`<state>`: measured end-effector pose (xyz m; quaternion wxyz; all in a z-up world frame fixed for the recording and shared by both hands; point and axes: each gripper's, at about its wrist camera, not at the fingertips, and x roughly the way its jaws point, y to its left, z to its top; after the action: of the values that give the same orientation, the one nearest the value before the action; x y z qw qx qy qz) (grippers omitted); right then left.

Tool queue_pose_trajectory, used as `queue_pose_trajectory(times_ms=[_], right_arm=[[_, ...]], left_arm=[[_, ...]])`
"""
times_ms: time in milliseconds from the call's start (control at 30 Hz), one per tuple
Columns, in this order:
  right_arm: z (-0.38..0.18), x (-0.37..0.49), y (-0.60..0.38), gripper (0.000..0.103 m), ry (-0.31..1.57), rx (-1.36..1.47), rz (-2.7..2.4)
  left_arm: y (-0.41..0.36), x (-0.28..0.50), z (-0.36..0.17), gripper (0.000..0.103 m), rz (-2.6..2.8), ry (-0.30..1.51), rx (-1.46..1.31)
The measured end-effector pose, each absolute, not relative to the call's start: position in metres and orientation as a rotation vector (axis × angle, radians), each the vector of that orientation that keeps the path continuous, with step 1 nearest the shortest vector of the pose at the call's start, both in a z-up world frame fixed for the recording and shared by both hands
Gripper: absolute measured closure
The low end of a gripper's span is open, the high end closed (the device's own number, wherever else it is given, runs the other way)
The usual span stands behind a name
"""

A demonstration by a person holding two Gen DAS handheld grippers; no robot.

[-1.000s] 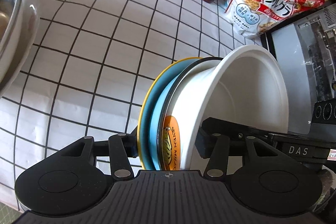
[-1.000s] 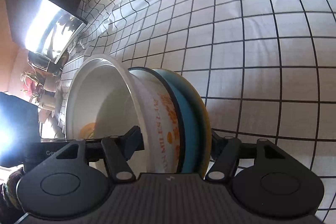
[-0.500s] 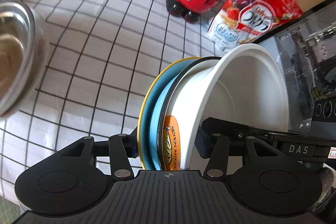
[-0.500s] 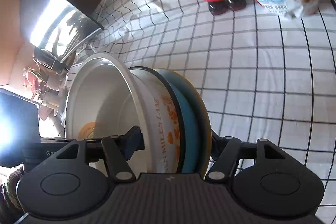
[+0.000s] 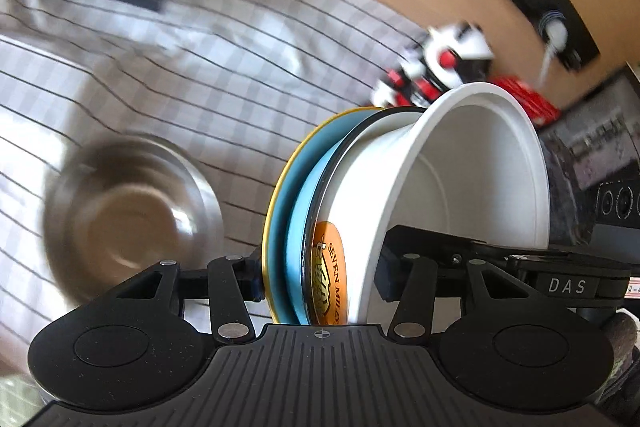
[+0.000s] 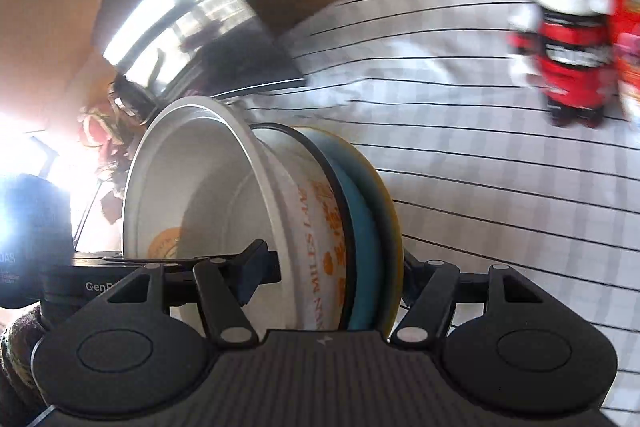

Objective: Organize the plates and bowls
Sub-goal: 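Lift and carry the stack with both grippers over the large white bowl, then lower the stack with both grippers into the large white bowl holding the steel bowl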

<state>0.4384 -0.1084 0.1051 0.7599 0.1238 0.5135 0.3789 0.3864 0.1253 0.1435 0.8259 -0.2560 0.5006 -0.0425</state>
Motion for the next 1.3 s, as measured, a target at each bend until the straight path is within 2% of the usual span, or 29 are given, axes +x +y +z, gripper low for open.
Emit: queue_pose_trajectory(times_ms=[167,367,600,800,1300], right_arm=[[0.092,0.445,-0.035,0.036,1.163,0.265,0.892],[0.046,0.449,0.023,0.036,1.281,0.245,0.858],[0.004,0.446,0.036,0.036,1.376,0.248,0.755],[0.009,0.450,0.045,0.037,1.357,0.187,0.704],[0.005,0.460,0.047,0.046,1.460,0.199,0.664]], left_arm=[[0.186,0.380,0.140,0.050,-0.032,1.087,-0.513],[0.243,0.383,0.088,0.050,-0.013,1.200,-0.582],[0.263,0.395,0.038,0.051,-0.081,1.316,-0.573],[0.273,0.407,0.033,0.053,-0.166,1.313,-0.558],[0.273,0.421,0.032,0.058,-0.312,1.433,-0.460]])
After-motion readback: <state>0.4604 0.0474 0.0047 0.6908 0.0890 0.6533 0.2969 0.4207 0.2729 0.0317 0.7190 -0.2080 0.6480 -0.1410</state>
